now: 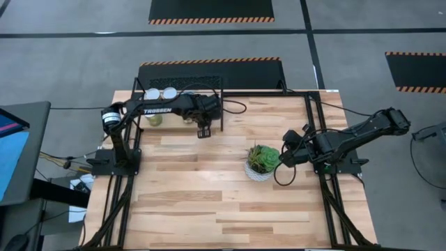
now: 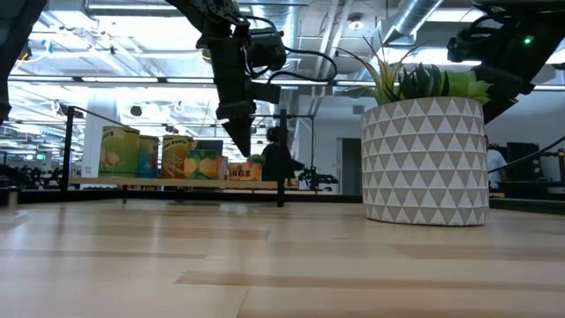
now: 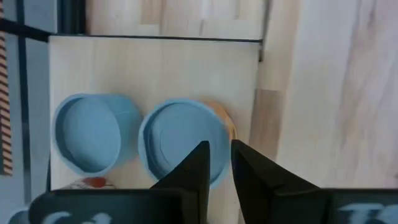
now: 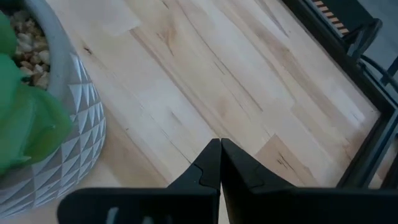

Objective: Pick and place cans onto a shelf
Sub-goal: Put the canned pineapples on the shelf, then return to Home Position

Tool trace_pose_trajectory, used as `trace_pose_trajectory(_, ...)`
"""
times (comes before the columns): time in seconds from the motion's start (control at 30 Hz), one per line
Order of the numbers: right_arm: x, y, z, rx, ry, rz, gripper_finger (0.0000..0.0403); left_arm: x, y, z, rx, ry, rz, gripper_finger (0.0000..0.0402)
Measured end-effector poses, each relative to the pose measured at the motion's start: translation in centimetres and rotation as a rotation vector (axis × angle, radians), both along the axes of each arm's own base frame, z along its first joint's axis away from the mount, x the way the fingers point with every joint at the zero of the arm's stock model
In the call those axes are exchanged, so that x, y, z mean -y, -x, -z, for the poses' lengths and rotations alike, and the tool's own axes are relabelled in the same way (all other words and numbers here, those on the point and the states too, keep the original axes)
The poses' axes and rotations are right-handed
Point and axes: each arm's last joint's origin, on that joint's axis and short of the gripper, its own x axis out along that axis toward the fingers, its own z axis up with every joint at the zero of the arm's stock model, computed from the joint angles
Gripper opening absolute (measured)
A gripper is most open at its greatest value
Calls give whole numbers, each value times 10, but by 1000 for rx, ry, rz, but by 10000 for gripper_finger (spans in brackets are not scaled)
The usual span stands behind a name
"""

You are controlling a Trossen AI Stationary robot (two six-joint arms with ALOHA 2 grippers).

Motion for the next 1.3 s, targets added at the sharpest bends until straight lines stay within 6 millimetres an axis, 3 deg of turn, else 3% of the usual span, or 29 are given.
trace_pose_trajectory(0.23, 0, 0, 0, 0, 0, 0, 28, -3, 0, 0, 14, -9, -55, 57)
trace_pose_trajectory(0.4, 0, 0, 0, -1, -1, -1, 28, 8, 5, -10, -63, 29, -93, 57)
trace_pose_trajectory(0.63, 0, -1, 0, 4, -1, -8, 28, 39, 11, -49, -192, 66, -198, 57)
trace_pose_trajectory(0.87, -1, 1, 0, -73, 28, -87, 28, 73, 27, -78, -335, -124, -212, 57)
trace_pose_trajectory(1.03, -1, 1, 0, -90, 38, -113, 28, 91, 33, -90, -269, -171, -206, 57)
trace_pose_trajectory(1.3, -1, 0, -3, -135, 45, -170, 28, 116, 44, -105, -209, -65, -134, 57)
